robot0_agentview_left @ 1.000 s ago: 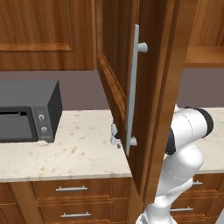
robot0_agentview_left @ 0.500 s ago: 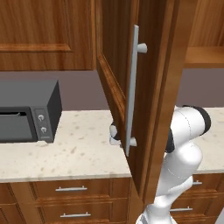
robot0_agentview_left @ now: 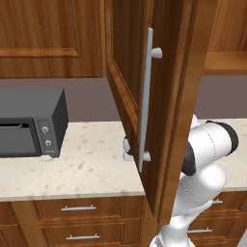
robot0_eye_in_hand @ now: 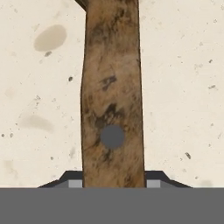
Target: Move the cutting board and knife to the sink. Then move spray from the cabinet to the counter.
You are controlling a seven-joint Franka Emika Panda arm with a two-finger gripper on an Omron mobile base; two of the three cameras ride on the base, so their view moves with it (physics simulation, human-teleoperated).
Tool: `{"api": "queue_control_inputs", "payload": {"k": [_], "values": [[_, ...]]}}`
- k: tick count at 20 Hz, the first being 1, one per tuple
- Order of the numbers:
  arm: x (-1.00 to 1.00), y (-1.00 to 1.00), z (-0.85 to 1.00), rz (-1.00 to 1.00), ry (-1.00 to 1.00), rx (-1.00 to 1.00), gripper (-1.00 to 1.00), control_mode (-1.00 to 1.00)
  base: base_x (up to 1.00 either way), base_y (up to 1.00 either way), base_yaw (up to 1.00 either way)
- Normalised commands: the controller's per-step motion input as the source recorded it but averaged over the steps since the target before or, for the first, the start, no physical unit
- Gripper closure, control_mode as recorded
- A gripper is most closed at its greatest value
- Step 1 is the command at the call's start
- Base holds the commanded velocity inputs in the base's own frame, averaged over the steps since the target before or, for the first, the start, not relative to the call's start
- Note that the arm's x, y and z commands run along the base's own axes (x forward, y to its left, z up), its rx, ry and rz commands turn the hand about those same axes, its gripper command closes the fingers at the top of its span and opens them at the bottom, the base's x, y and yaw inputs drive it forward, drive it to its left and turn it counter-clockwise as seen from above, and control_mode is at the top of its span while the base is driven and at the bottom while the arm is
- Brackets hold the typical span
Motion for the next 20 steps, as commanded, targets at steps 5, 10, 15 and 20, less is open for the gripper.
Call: {"api": "queue_control_inputs", "payload": {"k": [5,10,15,20], "values": [[-0.76,-0.6,0.41,-0.07,-0.01,0.0,1.0,-1.0,0.0,0.0,0.0],[-0.88,-0.56,0.71,-0.05,-0.02,0.0,1.0,-1.0,0.0,0.0,0.0],[-1.0,-0.39,0.93,-0.06,-0.01,0.0,1.0,-1.0,0.0,0.0,0.0],[-1.0,-0.31,0.93,-0.06,0.0,0.0,1.0,-1.0,0.0,0.0,0.0]]}}
